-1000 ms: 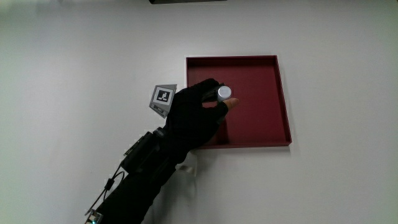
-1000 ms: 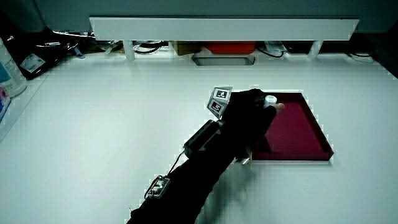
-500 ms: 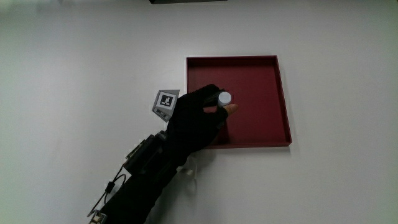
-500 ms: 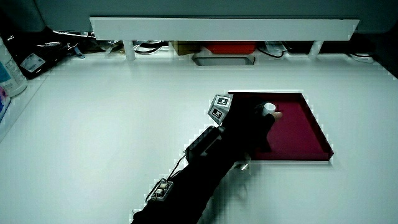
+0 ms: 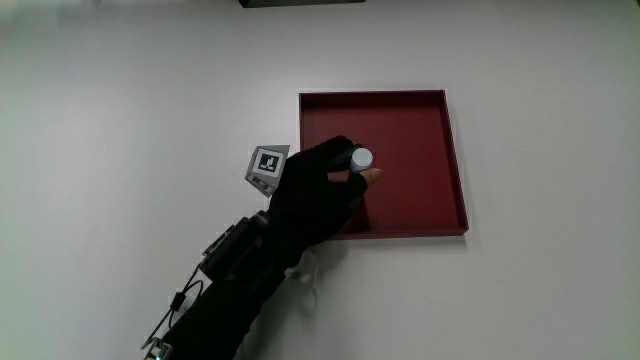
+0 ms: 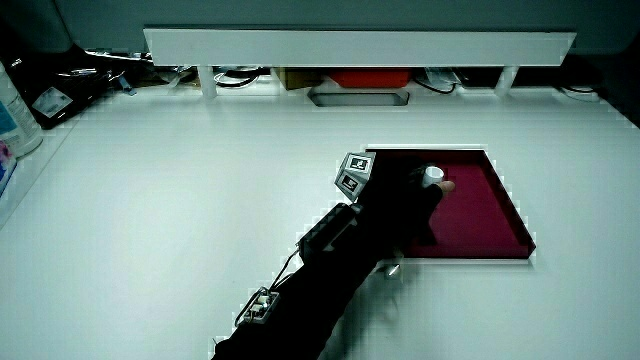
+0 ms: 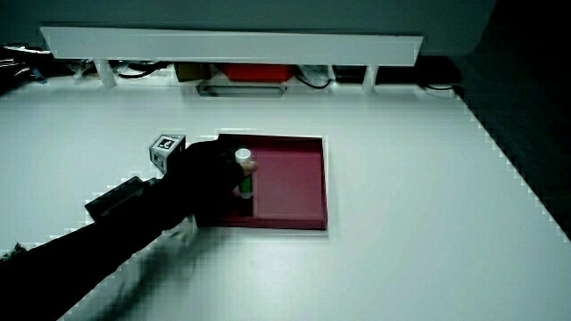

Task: Place glue stick

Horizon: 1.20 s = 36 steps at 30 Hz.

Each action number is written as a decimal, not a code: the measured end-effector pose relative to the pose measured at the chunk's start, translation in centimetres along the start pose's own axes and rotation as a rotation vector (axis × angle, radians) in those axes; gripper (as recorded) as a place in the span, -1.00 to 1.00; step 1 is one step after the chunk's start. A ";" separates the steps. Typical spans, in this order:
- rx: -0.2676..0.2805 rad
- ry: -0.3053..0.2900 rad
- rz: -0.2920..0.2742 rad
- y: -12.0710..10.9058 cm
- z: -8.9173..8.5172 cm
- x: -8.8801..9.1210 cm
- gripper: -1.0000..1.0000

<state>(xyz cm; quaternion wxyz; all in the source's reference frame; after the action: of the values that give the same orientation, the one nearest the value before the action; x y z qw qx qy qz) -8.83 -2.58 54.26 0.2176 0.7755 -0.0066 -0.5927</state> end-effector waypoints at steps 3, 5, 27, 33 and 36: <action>0.005 -0.009 0.000 0.0 0.0 -0.2 -0.47; 0.014 -0.014 0.009 -0.1 0.1 -0.3 -0.53; -0.269 -0.009 -0.087 -2.7 4.7 6.0 -1.00; -0.365 -0.004 -0.100 -4.1 7.3 8.6 -1.00; -0.370 0.076 -0.039 -5.1 9.0 9.6 -1.00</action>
<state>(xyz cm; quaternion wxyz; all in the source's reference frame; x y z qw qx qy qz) -15.57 -3.55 41.90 0.3450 0.7439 0.1260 -0.5583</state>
